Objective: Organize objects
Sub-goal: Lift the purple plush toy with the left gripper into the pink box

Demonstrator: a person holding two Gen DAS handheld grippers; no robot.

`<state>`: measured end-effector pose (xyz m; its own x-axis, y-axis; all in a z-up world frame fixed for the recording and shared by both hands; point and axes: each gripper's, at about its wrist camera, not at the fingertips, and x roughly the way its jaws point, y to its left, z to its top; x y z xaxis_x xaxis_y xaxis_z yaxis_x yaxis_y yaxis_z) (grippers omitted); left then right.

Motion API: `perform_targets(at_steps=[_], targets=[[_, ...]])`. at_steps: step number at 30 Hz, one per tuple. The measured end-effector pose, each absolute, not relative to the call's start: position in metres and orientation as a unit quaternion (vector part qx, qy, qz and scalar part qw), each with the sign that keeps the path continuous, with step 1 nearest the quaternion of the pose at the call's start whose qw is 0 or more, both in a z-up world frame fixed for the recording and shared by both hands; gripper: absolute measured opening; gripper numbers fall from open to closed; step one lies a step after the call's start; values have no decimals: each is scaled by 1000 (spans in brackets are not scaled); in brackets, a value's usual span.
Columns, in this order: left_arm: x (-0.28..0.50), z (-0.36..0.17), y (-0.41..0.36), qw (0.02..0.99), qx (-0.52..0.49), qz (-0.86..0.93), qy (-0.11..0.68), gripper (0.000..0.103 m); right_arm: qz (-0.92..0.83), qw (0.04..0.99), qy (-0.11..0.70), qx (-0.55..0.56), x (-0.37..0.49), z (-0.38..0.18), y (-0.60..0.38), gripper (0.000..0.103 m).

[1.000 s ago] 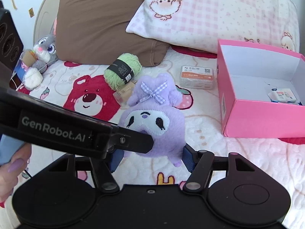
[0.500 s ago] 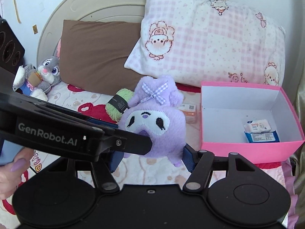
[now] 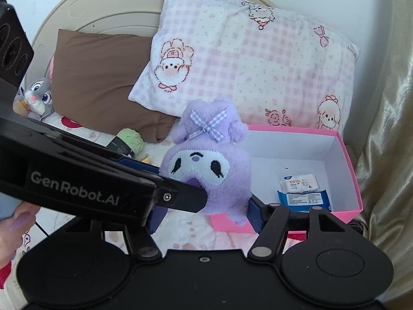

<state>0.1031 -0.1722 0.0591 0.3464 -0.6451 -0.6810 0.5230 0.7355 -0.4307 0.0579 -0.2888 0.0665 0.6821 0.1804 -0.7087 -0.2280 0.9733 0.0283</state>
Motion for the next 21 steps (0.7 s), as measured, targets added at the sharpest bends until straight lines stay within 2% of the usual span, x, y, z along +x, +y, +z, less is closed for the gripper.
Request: perform_targets(at_steps=[12,21], targets=[[156,23,-229,810,-63,-330,480,40,140,895,423,4,117,31,-347,69],[226,-38,-274,769,-84,-291,563,40,159,859,487,4,186,-26,-383,69]])
